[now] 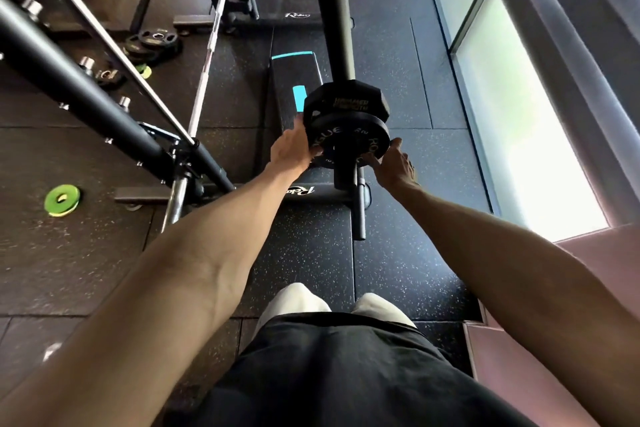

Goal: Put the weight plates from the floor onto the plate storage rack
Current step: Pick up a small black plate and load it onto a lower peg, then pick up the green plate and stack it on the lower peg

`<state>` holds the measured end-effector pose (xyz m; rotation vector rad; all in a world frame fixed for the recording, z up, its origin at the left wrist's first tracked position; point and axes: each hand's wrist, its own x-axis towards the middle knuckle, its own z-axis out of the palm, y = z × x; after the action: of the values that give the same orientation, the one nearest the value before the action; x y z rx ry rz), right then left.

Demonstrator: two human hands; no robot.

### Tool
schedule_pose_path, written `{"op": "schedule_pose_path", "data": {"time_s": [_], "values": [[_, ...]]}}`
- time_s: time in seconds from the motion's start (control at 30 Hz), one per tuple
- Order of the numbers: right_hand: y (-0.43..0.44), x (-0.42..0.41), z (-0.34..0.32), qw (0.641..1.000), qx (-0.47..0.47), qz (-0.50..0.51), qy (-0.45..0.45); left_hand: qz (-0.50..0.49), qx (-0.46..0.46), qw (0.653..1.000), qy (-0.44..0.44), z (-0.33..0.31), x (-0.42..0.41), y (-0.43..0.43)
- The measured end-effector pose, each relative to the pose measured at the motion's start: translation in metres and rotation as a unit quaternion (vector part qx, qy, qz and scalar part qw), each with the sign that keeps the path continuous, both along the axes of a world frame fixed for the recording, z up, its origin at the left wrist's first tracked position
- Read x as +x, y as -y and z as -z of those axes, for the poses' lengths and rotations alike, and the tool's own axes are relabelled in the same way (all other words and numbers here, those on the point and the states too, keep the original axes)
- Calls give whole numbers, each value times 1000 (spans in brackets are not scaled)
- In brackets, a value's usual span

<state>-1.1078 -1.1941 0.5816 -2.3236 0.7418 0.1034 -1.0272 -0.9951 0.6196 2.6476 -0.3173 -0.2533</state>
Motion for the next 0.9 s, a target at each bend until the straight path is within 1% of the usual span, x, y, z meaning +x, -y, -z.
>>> {"op": "schedule_pose_path", "data": {"time_s": [0.1,0.2,0.27,0.33,0.43,0.57,0.73,0.9], "values": [[-9,-25,6,992,-14,-29,-123,-7,42,998,-44,3,-20,-25],[-28,-52,17,973,4,-109,-203,-27,80,991,-106,9,-49,-55],[-47,-62,24,953,18,-176,-246,-43,83,984,-148,16,-71,-77],[-75,-65,26,924,23,-253,-285,-72,77,975,-197,23,-97,-106],[-130,-60,30,889,0,-358,-286,-136,63,958,-245,35,-135,-162],[-223,-46,31,858,-14,-438,-269,-210,46,932,-293,45,-182,-245],[-358,-28,27,806,-21,-533,-258,-305,23,898,-317,48,-227,-352],[-497,-3,28,743,-79,-614,-255,-376,-4,866,-329,64,-236,-464]]}}
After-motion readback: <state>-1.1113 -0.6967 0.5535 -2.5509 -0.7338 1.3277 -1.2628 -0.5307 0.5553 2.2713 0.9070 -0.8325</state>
